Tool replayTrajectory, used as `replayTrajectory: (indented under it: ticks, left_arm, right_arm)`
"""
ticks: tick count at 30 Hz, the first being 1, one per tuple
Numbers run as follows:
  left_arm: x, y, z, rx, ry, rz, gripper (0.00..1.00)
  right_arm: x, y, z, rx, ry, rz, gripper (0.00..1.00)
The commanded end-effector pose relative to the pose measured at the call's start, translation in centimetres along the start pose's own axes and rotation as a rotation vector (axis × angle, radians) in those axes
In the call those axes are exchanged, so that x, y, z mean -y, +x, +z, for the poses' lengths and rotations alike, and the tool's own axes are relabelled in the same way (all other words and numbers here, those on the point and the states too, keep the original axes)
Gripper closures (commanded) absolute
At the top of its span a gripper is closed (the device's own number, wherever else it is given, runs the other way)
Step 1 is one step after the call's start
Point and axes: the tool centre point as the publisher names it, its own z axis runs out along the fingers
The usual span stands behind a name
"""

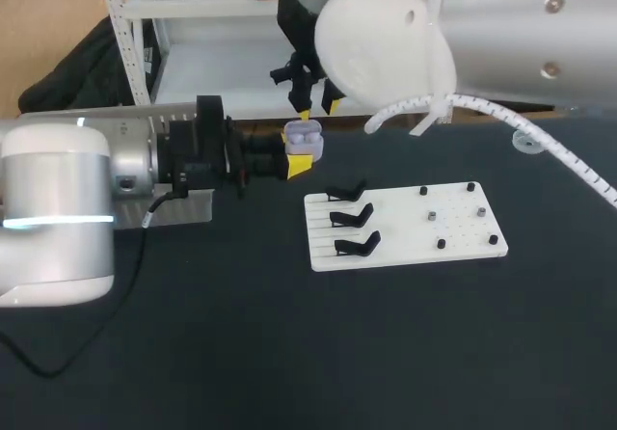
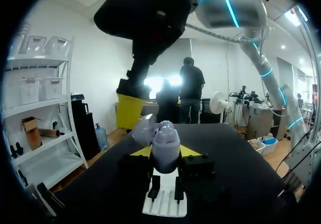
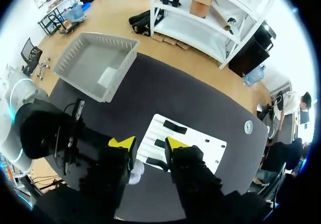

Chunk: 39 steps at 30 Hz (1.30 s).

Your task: Pick up each earbud case from the left stands, insert the matching earbuds, close the lid, and place the case in the box.

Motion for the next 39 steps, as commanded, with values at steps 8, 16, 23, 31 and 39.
replayTrajectory:
  ticks: [8, 16, 23, 31, 39]
  left_arm:
    - [0.1, 0.0, 0.0, 0.003, -0.004, 0.001, 1.00]
    - [0.1, 0.0, 0.0, 0.003, -0.004, 0.001, 1.00]
    - [-1.5, -1.7, -3.2, 0.032, -0.043, 0.047, 1.00]
    - [-6.3, -2.9, -11.4, 0.008, -0.132, 0.112, 1.00]
    - [-12.5, -0.4, -18.4, -0.071, -0.190, 0.113, 1.00]
  right_arm:
    - [-0.1, 2.3, -1.6, 0.066, -0.010, 0.025, 0.64]
    - [1.9, 2.9, -6.8, 0.235, -0.013, 0.112, 0.58]
    - [3.5, 7.1, -5.4, 0.244, -0.059, 0.202, 0.00]
    - [3.5, 7.1, -5.4, 0.244, -0.059, 0.202, 0.00]
    - [3.5, 7.1, -5.4, 0.244, -0.059, 0.202, 0.00]
